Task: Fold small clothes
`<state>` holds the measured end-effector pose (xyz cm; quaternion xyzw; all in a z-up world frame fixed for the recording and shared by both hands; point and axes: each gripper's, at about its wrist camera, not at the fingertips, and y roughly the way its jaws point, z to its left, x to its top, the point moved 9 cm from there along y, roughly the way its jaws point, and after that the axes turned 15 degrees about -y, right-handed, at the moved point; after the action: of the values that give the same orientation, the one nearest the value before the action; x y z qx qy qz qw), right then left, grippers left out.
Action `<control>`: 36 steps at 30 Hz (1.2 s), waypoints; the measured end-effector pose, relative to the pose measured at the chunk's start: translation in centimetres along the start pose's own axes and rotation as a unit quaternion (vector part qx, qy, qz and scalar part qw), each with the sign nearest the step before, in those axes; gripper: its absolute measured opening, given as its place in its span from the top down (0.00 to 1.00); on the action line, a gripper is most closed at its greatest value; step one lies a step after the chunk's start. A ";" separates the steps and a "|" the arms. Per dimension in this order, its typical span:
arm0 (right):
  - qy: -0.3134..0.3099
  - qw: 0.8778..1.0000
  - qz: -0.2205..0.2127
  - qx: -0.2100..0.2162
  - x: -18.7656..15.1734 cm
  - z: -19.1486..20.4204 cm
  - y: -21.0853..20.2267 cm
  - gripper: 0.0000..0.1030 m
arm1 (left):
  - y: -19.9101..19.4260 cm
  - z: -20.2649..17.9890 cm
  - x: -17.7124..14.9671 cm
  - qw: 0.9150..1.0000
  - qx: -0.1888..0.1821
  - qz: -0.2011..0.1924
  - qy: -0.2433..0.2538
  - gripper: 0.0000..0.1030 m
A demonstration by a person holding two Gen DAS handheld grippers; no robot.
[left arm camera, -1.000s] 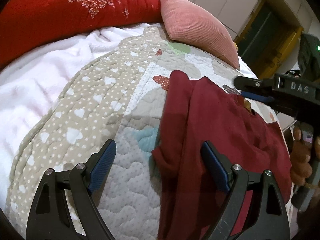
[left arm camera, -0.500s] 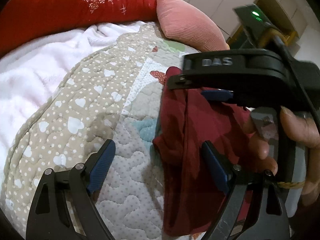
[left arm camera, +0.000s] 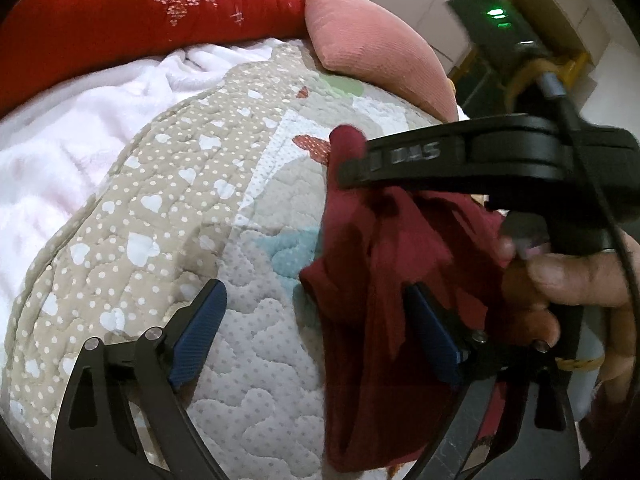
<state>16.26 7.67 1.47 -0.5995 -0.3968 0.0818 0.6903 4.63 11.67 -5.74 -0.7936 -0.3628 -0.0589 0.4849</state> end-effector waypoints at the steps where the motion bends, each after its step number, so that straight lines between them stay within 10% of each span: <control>1: 0.006 1.000 -0.012 0.009 -0.2 -0.2 -0.6 0.71 | 0.0 -0.2 -0.2 1.000 0.002 0.004 0.005 0.10; 8: 0.044 0.995 -0.062 0.065 -0.5 -0.8 -3.0 0.83 | 0.8 -1.4 -1.0 0.999 0.002 0.027 0.031 0.11; 12: 0.054 0.992 -0.082 0.077 -0.6 -0.7 -3.7 0.85 | 0.8 -2.4 -1.7 0.997 -0.033 0.059 0.026 0.65; 15: 0.065 0.989 -0.099 0.090 -0.9 -1.4 -5.1 0.86 | 0.1 -3.6 -2.0 0.997 -0.026 0.051 0.044 0.77; 36: 0.129 0.972 -0.194 0.036 -12.4 -16.1 -20.2 0.88 | -2.9 -24.9 -9.3 0.971 -0.112 0.056 0.201 0.82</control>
<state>10.98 -17.32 14.45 -0.4914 -0.4098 -0.1174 0.7594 2.46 -12.63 5.21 -0.8338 -0.2040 -0.2308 0.4582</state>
